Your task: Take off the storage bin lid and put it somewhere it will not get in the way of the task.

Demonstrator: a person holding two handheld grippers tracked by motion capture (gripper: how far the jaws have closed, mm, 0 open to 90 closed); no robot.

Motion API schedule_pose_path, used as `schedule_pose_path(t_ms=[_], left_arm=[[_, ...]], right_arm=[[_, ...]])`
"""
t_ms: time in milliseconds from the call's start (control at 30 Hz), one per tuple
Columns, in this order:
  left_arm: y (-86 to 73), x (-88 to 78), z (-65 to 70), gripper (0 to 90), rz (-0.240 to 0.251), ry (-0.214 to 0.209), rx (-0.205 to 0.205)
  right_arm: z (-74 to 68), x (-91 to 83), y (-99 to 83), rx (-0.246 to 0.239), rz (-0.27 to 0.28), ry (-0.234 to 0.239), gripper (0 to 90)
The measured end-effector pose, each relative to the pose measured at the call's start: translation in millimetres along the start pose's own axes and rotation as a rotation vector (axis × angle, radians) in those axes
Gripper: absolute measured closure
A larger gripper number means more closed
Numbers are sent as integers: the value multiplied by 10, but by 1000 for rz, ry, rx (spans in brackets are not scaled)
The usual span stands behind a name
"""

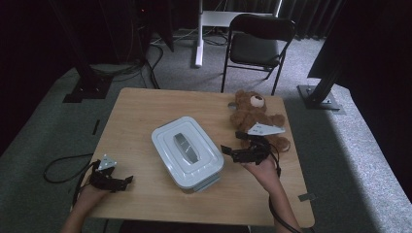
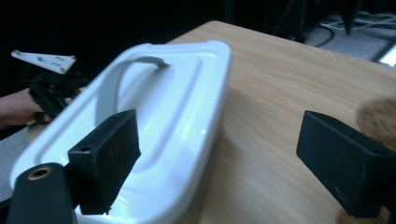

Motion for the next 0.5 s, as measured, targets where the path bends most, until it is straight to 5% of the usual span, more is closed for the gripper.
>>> schedule_pose_path(t_ms=[500], left_arm=[[0, 0, 0, 4, 0, 0, 1]], right_arm=[[-512, 406, 191, -44, -60, 96, 129]])
Point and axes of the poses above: each handheld gripper's, and its own axes: x roughly forward along the jaws, y roughly out of its top, z roughly to its right, the point moved 6 cm from there along x, roughly forward along the jaws, and after that the axes turned 9 degrees about -y, right-handed, at the moved point
